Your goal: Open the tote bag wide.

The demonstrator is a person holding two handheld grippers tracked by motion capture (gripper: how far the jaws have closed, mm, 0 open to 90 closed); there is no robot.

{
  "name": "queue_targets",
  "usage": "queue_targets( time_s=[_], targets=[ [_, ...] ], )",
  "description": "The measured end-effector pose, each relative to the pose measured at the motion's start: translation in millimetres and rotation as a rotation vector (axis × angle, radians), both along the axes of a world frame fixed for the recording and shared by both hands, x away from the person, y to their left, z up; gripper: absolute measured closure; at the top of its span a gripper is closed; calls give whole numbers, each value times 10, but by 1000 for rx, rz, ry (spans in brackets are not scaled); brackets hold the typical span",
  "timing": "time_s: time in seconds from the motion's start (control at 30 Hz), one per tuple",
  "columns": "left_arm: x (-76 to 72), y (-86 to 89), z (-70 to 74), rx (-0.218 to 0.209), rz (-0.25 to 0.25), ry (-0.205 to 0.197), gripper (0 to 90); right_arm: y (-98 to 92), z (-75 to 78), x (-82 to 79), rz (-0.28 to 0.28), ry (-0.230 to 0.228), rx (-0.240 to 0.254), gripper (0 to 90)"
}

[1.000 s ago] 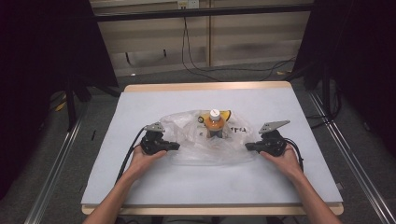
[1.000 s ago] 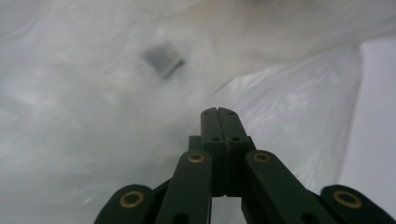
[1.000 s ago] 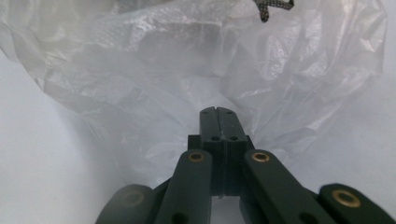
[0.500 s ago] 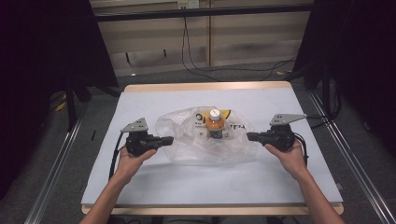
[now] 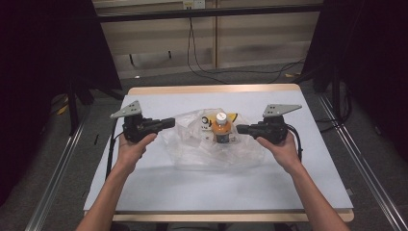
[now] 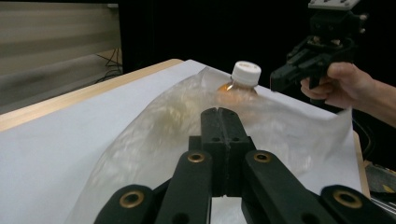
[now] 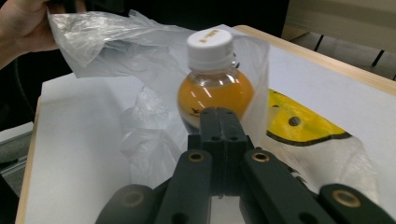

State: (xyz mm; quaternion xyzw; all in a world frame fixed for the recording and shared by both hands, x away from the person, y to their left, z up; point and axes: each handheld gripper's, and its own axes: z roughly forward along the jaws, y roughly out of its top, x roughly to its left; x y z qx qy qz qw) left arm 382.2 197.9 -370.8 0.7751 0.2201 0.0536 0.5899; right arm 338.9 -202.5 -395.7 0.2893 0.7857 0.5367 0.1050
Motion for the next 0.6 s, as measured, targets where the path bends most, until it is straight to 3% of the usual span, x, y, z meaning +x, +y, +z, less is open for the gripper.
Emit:
queue_targets(
  time_s=[0.13,0.2,0.27,0.3,0.37,0.53,0.6],
  targets=[
    [154,-336,27,34,-43,6,900,128,-23,-38,41,10,-53,900],
    [268,-523,-43,103,-45,11,900,150,-78,9,43,30,-73,900],
    [387,-680,-194,163,-33,55,900,135,-195,122,22,75,-99,900],
    [434,-742,-278,193,-30,68,900,113,-331,225,-6,99,-155,900],
    [512,-839,-453,241,-33,112,900,93,-393,271,-13,119,-155,900],
    [632,-927,-803,366,-11,168,900,52,-670,470,-36,192,-180,900],
    [639,-911,-910,401,11,167,900,55,-758,502,-36,205,-216,900]
  ],
)
